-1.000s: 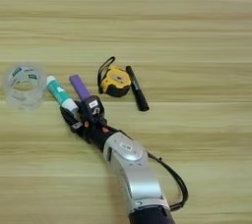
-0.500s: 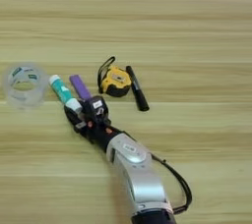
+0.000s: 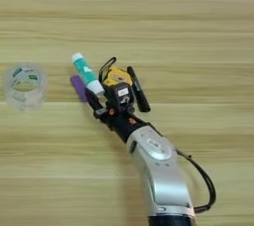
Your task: Move the objects on the table
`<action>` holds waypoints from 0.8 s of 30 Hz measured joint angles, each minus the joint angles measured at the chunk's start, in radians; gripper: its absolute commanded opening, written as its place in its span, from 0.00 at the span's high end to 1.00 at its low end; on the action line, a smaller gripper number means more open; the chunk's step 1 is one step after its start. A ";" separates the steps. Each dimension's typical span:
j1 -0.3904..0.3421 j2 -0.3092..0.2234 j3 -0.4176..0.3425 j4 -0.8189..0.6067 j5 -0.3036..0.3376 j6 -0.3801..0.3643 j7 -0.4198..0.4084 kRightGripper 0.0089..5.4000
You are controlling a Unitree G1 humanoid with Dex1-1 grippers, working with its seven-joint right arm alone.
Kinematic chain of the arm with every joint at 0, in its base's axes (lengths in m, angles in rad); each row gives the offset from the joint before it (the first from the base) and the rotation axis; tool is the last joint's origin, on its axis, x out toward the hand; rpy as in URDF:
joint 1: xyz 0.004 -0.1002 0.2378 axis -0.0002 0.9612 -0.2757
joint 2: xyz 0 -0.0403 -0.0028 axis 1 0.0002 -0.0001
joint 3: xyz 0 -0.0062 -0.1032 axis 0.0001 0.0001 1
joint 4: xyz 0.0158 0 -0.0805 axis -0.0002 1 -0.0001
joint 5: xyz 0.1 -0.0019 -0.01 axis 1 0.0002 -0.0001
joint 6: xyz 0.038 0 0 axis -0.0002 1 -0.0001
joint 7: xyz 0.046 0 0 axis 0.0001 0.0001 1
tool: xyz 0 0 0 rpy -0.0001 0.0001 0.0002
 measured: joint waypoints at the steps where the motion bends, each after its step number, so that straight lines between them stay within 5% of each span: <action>1: 0.000 -0.007 -0.017 0.000 0.004 0.000 -0.002 0.69; 13: -0.037 -0.073 -0.187 0.100 0.035 -0.006 -0.039 0.69; 24: -0.091 -0.120 -0.233 0.314 0.013 -0.071 -0.071 0.69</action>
